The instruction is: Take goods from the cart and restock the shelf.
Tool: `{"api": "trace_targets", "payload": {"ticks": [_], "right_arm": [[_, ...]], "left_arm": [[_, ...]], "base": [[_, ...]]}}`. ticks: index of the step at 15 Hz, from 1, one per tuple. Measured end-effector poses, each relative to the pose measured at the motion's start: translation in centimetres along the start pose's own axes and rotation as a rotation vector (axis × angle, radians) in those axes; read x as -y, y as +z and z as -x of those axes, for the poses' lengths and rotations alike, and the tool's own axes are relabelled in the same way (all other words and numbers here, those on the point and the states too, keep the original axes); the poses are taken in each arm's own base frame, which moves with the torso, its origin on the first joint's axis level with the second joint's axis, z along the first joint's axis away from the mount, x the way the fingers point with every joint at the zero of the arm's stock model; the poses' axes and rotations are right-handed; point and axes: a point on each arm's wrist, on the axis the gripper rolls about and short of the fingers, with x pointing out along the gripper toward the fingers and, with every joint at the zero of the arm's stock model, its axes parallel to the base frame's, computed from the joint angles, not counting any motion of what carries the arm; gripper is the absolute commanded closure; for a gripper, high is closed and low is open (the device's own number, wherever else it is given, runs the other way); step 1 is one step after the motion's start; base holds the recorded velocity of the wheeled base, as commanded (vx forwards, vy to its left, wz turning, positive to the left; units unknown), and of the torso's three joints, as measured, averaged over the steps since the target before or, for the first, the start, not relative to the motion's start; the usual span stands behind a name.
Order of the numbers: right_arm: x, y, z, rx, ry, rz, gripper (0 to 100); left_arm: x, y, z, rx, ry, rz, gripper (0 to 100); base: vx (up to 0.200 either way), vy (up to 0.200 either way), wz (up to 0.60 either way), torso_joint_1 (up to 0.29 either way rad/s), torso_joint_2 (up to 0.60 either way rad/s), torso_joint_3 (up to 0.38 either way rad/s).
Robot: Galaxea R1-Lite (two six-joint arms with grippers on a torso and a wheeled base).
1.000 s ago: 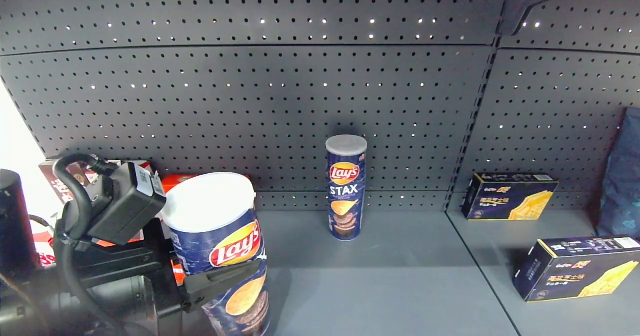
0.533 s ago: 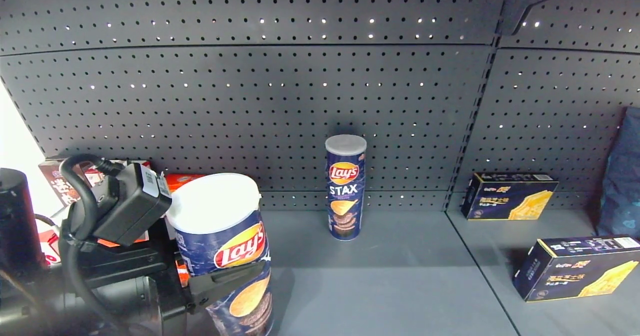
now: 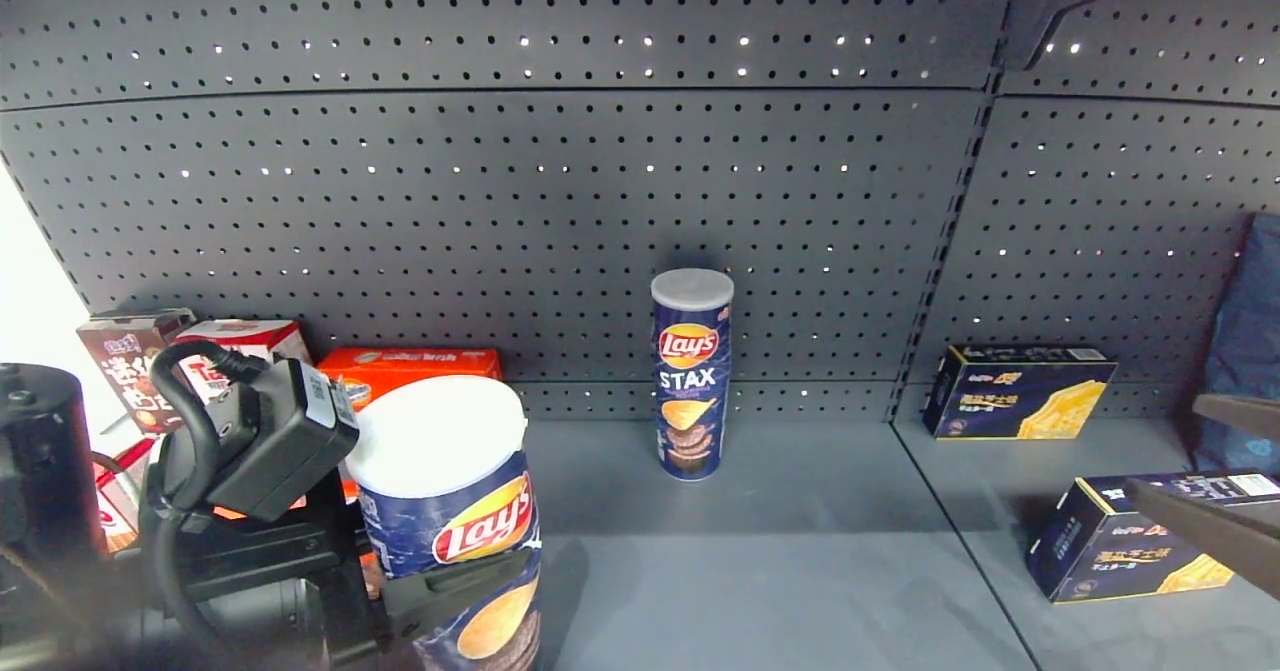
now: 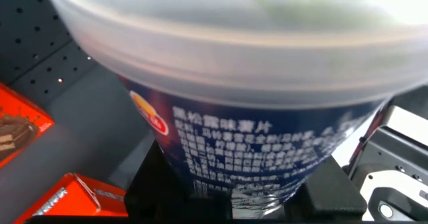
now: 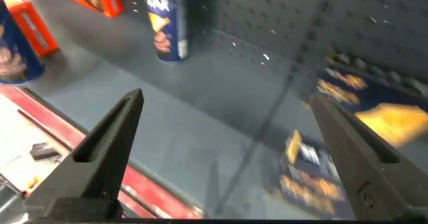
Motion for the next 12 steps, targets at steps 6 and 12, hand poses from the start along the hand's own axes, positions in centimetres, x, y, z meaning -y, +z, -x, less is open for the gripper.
{"api": "trace_targets", "payload": {"ticks": [6, 12], "right_arm": [[0.6, 1.1, -7.0, -0.075, 0.069, -0.007, 0], [1.3, 2.4, -13.9, -0.034, 0.152, -0.002, 0]], "left_arm": [[0.1, -0.1, -0.2, -0.008, -0.008, 0.001, 100], [0.1, -0.8, -0.1, -0.031, -0.003, 0.012, 100]], "base": [[0.000, 0.000, 0.00, 0.000, 0.00, 0.000], [0.000, 0.000, 0.00, 0.000, 0.00, 0.000]]}}
